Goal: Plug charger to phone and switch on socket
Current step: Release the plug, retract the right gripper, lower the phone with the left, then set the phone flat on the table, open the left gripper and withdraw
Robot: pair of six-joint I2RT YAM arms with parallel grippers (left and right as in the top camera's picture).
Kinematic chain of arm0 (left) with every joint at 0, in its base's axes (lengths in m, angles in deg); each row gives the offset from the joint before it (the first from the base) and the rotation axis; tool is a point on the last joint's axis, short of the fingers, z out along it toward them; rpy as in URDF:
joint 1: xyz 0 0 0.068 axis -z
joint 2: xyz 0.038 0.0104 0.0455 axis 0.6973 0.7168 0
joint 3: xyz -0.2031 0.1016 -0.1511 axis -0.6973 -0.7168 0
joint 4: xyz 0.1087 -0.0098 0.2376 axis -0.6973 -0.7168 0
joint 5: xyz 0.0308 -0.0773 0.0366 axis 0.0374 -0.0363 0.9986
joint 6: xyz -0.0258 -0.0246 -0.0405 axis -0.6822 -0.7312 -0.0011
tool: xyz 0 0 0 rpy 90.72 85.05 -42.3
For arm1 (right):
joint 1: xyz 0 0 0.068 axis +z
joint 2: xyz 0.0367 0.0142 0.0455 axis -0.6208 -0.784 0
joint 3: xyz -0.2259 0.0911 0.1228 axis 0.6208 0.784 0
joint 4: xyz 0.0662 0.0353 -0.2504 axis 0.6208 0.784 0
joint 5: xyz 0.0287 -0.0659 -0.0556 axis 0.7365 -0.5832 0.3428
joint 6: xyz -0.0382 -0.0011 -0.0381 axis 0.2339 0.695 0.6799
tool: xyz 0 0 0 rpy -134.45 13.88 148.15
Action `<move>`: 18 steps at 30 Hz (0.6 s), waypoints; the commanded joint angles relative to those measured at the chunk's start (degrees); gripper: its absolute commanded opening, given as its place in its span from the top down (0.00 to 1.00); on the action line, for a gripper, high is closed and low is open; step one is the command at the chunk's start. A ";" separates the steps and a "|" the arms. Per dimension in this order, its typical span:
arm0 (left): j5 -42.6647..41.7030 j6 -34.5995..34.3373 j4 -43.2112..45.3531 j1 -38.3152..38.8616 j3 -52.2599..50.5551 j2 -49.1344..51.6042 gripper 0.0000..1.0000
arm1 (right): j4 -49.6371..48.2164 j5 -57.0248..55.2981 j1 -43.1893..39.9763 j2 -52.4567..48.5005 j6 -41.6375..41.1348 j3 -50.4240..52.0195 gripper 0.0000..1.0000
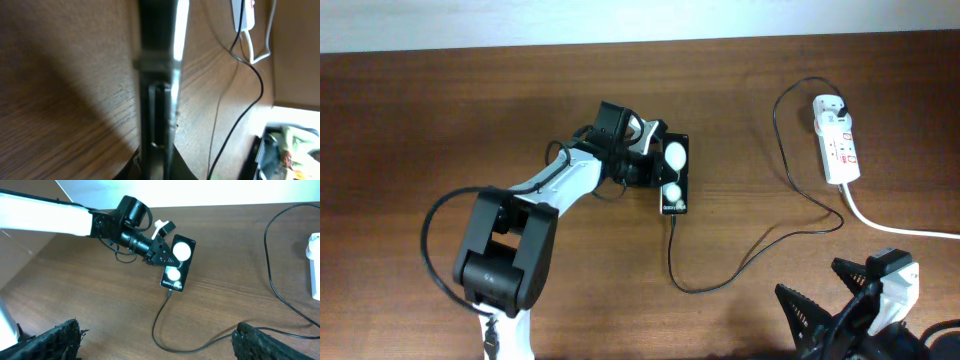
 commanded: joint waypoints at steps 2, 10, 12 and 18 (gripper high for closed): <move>-3.26 0.98 0.48 -0.68 1.18 2.73 0.81 | -0.15 -0.87 0.15 -0.07 -0.68 0.48 0.01; 1.03 0.83 -0.90 -0.66 1.18 2.78 0.31 | 0.04 -0.52 0.15 -0.07 -0.68 2.78 0.01; 3.08 0.83 -2.43 -0.68 1.18 2.78 0.06 | 0.28 -0.48 0.15 -0.07 -0.68 2.78 0.01; 6.47 0.85 -3.69 -0.66 1.18 2.78 0.01 | 0.72 -0.50 0.15 -0.07 -0.63 2.78 0.01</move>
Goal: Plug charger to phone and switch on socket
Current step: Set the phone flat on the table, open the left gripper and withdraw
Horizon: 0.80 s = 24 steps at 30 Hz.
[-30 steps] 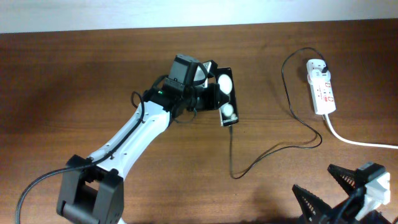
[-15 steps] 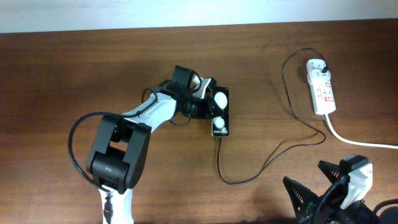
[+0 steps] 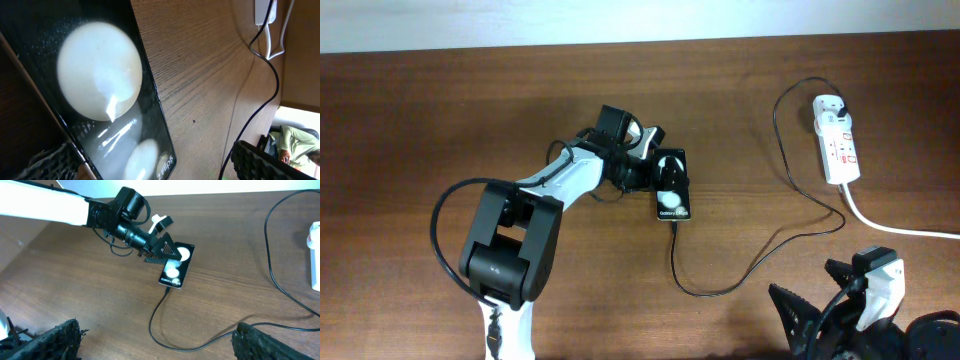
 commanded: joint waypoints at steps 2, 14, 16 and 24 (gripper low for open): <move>7.43 0.52 -1.55 -0.74 0.26 0.15 0.01 | 0.61 -0.52 0.15 -0.07 -0.61 0.22 0.01; -3.74 8.33 -16.57 -17.88 2.51 -0.98 0.01 | 4.57 -0.50 0.15 -0.07 -0.61 0.22 0.01; -3.72 11.76 -20.74 -20.13 5.62 -4.42 0.01 | 4.52 -0.72 0.15 -0.07 -0.63 0.22 0.01; 24.61 17.86 -48.02 -24.02 10.27 -44.85 0.01 | -11.58 -1.14 0.15 -0.17 -5.38 11.41 0.01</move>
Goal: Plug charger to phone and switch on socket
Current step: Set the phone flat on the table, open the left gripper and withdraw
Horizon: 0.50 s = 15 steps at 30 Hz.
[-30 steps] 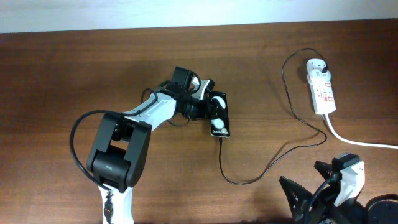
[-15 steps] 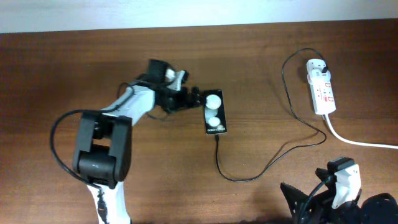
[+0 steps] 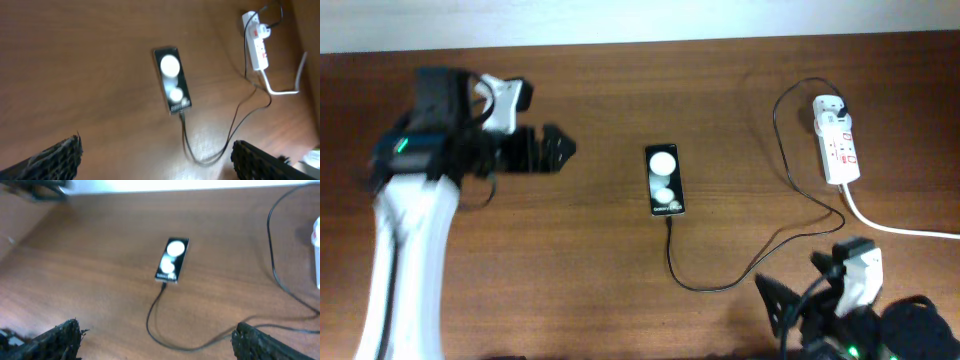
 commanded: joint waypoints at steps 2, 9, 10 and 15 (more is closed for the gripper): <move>18.95 1.55 -14.56 -0.02 -0.20 -18.36 0.00 | -12.17 -0.55 0.15 -1.11 -7.19 11.39 0.01; 22.32 1.53 -23.67 -0.04 -0.35 -46.47 0.01 | -17.25 -7.98 -4.17 -26.86 -11.50 14.88 0.31; 22.36 1.53 -25.68 -0.02 -0.35 -49.57 0.01 | -15.10 -7.89 -7.41 -31.30 -11.50 12.83 0.49; 22.36 1.53 -33.75 -0.02 -0.35 -56.02 0.01 | -5.64 -7.39 -29.99 -47.76 -11.47 -1.97 0.93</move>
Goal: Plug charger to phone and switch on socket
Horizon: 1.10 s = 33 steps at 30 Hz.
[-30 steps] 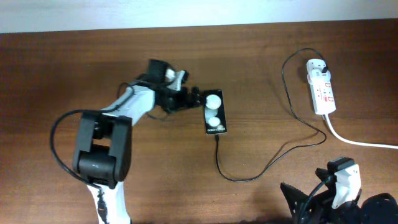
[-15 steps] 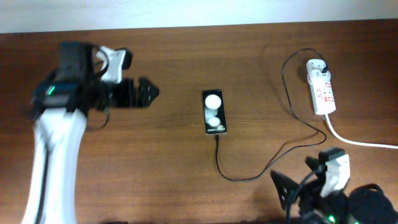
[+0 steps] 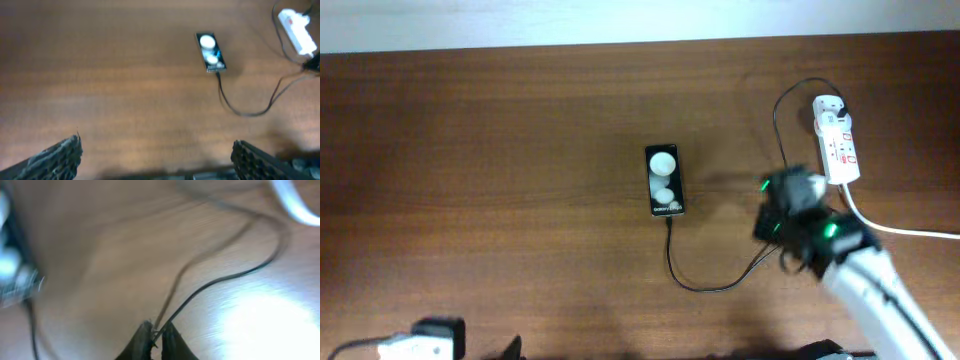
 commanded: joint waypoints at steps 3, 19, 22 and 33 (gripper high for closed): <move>0.85 0.90 0.57 -0.02 -0.22 -1.57 0.01 | -1.07 2.25 -22.08 -9.51 -1.90 -14.71 0.96; 4.87 0.87 1.92 -0.04 -0.22 -20.96 0.01 | 7.06 9.60 -37.57 -42.88 6.16 -57.29 0.96; 4.87 0.90 1.92 -0.04 -0.22 -20.96 0.01 | 9.60 9.51 -37.57 -47.34 7.65 -62.29 0.96; 4.92 0.90 1.99 -0.04 -0.22 -20.96 0.01 | 8.96 13.03 -37.03 -58.95 8.92 -62.95 0.96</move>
